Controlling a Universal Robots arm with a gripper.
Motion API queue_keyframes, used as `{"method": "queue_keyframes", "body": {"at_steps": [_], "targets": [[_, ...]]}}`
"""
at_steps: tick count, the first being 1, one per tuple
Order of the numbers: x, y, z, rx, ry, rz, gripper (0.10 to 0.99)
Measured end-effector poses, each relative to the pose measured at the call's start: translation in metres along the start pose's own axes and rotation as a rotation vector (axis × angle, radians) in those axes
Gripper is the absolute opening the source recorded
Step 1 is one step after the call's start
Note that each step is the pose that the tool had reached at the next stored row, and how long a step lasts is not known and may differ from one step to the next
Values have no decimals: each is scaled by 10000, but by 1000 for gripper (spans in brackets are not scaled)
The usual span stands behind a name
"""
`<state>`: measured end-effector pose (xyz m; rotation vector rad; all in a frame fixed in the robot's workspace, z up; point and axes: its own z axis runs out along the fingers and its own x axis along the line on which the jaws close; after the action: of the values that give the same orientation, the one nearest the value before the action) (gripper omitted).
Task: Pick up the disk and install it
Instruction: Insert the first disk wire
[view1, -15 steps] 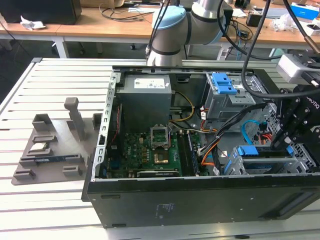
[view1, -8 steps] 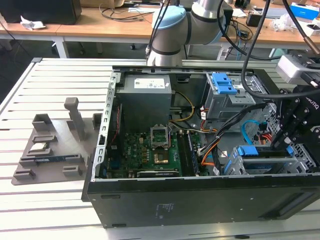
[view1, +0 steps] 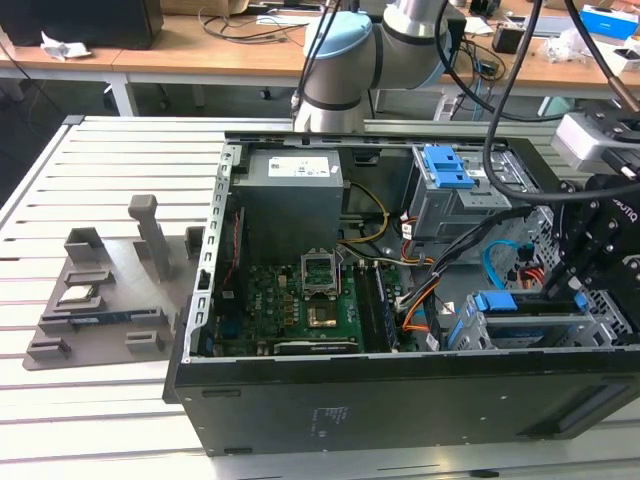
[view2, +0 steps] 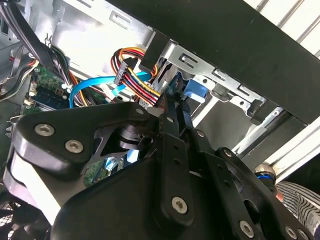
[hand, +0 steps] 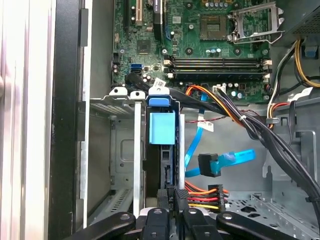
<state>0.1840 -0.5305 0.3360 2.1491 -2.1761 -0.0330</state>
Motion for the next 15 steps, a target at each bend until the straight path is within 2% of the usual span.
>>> {"method": "queue_keyframes", "body": {"at_steps": [6,7,8,9,10,13,14,15], "targets": [[7,-1,35,-11,-14,1,173],[8,-1,34,-10,-7,1,184],[8,-1,31,-7,0,2,247],[8,-1,27,-6,8,2,247],[11,7,-94,-6,11,2,247],[-30,19,-248,-6,11,1,231],[-43,23,-293,-6,12,1,165],[-53,26,-337,-6,11,2,165]]}}
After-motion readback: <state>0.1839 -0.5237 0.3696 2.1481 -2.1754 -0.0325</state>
